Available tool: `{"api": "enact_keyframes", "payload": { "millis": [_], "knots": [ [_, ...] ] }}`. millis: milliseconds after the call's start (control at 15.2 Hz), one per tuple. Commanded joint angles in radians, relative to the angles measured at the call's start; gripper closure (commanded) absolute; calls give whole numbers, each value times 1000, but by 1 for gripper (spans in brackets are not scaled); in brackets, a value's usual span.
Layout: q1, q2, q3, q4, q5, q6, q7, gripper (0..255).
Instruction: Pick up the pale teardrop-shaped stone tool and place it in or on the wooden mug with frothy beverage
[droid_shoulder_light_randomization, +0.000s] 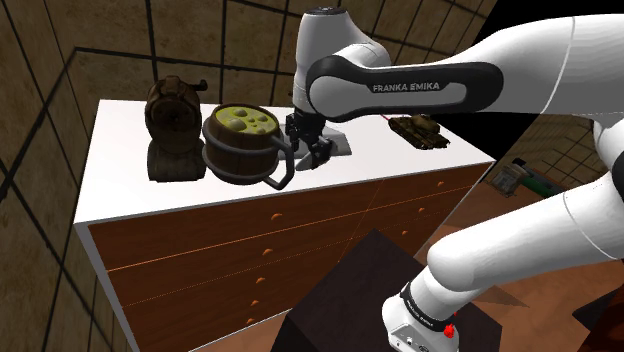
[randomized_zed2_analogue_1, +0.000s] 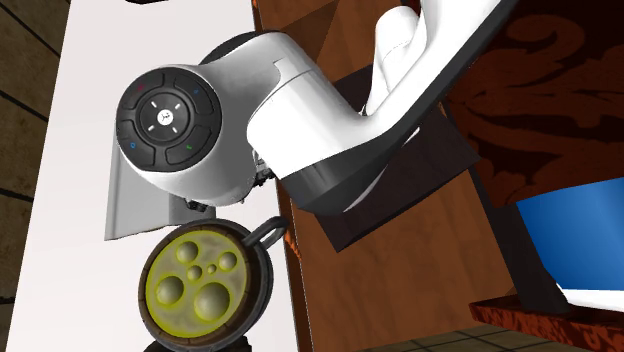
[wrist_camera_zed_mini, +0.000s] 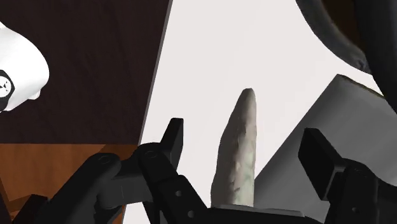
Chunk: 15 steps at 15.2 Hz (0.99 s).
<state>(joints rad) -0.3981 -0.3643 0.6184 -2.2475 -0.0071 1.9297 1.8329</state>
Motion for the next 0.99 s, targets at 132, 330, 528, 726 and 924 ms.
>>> {"api": "enact_keyframes", "payload": {
  "millis": [132, 330, 528, 726, 924],
  "knots": [
    [-9, -94, -74, -29, 1, -14, -82, 0],
    [-15, -149, -124, -44, -5, -23, -133, 0],
    [-17, -141, -122, -78, -8, 19, -130, 0],
    [-20, -131, -119, -110, -12, 61, -127, 0],
    [-22, -125, -118, -127, -14, 83, -125, 0]
  ]
}}
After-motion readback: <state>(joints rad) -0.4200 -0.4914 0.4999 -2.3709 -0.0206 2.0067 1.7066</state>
